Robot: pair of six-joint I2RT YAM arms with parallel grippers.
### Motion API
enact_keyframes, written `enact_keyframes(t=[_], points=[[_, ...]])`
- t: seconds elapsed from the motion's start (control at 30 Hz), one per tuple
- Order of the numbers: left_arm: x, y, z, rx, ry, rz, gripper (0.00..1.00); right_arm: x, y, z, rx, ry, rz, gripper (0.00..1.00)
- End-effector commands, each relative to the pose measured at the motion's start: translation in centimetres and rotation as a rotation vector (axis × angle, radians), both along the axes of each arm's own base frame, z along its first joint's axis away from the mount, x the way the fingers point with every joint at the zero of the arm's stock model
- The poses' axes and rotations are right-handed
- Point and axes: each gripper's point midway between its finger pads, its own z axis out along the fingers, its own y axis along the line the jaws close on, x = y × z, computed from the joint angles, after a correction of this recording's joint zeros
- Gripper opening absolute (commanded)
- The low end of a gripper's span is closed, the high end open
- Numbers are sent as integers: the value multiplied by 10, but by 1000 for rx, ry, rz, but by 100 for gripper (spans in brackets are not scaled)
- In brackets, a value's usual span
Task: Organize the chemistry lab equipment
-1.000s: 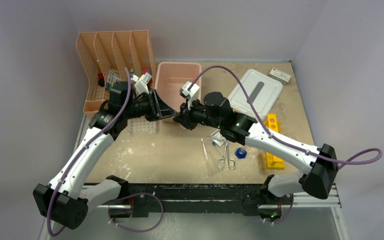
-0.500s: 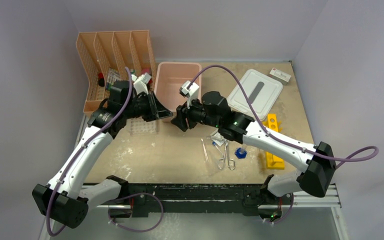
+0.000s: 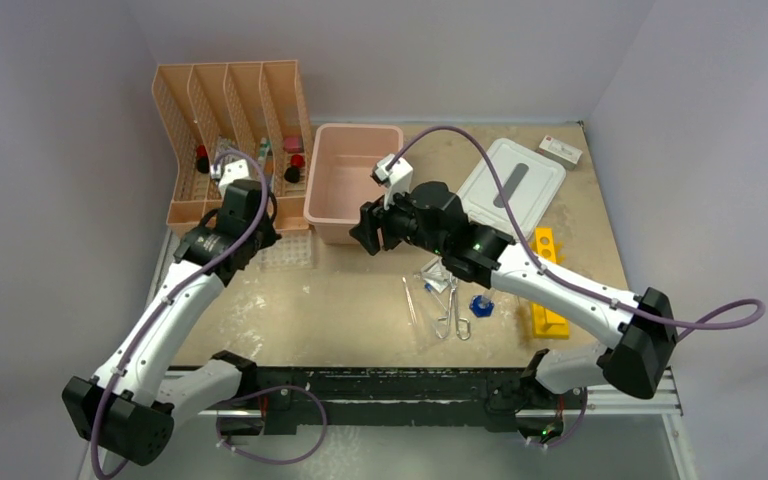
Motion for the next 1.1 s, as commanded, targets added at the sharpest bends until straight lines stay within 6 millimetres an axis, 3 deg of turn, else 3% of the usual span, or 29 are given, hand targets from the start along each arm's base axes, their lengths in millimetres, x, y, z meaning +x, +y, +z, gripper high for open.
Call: enact_keyframes(t=[0.0, 0.23, 0.37, 0.5, 0.9, 1.07], points=[[11, 47, -4, 152, -140, 222, 0, 11, -13, 21, 59, -51, -93, 62], [38, 57, -24, 185, -206, 351, 0, 15, -21, 14, 54, -42, -121, 62], [36, 68, -44, 217, -178, 451, 0, 20, -29, 12, 50, -44, -152, 62], [38, 64, -62, 178, -192, 457, 0, 23, -35, 10, 52, -41, -172, 62], [63, 51, -75, 130, -254, 429, 0, 27, -36, 5, 28, -27, -153, 62], [63, 58, -84, 168, -247, 470, 0, 31, -37, 5, 21, -26, -157, 62]])
